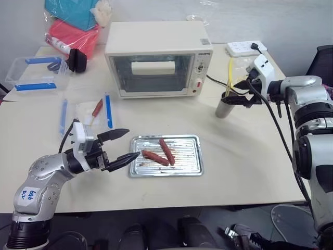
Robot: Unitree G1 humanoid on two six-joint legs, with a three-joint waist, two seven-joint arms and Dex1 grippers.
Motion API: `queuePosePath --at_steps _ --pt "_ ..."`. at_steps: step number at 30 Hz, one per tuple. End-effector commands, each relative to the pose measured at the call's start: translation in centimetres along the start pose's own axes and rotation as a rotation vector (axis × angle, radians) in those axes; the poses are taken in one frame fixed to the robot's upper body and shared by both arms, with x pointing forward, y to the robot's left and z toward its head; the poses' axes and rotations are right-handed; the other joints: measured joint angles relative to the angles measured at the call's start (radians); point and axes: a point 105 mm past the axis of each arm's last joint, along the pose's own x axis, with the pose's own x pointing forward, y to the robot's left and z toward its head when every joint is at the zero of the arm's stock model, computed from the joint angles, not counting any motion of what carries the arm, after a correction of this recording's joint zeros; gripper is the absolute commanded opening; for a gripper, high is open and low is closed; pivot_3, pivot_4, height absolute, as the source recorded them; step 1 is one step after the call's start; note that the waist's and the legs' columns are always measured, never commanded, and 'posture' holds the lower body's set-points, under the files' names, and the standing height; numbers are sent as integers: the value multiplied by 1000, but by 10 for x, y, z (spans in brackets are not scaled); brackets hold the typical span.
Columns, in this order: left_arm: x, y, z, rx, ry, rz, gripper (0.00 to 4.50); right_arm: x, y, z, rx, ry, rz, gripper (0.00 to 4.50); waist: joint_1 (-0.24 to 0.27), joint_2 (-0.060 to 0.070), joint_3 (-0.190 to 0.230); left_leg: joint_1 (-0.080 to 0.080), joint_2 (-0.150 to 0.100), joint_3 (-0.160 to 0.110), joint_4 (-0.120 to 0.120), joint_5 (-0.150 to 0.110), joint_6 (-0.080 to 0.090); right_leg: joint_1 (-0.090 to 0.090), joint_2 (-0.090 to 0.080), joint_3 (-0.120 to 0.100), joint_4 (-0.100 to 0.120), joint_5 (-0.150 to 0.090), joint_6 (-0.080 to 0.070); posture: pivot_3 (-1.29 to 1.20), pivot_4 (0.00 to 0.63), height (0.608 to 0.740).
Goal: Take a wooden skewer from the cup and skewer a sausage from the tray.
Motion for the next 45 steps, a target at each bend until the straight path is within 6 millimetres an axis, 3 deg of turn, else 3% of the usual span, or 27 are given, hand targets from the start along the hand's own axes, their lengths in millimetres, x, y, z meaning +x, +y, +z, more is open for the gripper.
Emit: queuePosePath --at_steps 1,6,15,25,45 --pt "1 -5 11 42 -21 -13 4500 -4 -5 23 -50 -60 -33 3257 -1 0 0 0 0 0 0 0 0 0 0 0 0 0 0 0 150 740" --pt "0 -8 10 38 -19 -6 4500 -2 -7 23 -57 -61 -66 1555 -2 0 0 0 0 0 0 0 0 0 0 0 0 0 0 0 150 740" --pt "0 -9 11 40 -19 -2 4500 2 -10 26 -67 -71 -114 1555 -2 0 0 0 0 0 0 0 0 0 0 0 0 0 0 0 150 740" --pt "-4 -6 11 48 -15 21 4500 -13 -16 38 -37 -90 -115 1555 -2 1 0 0 0 0 0 0 0 0 0 0 0 0 0 0 150 740" --pt "3 -5 10 37 -41 25 4500 13 -17 36 -38 -88 -247 1555 -4 1 0 0 0 0 0 0 0 0 0 0 0 0 0 0 150 740"
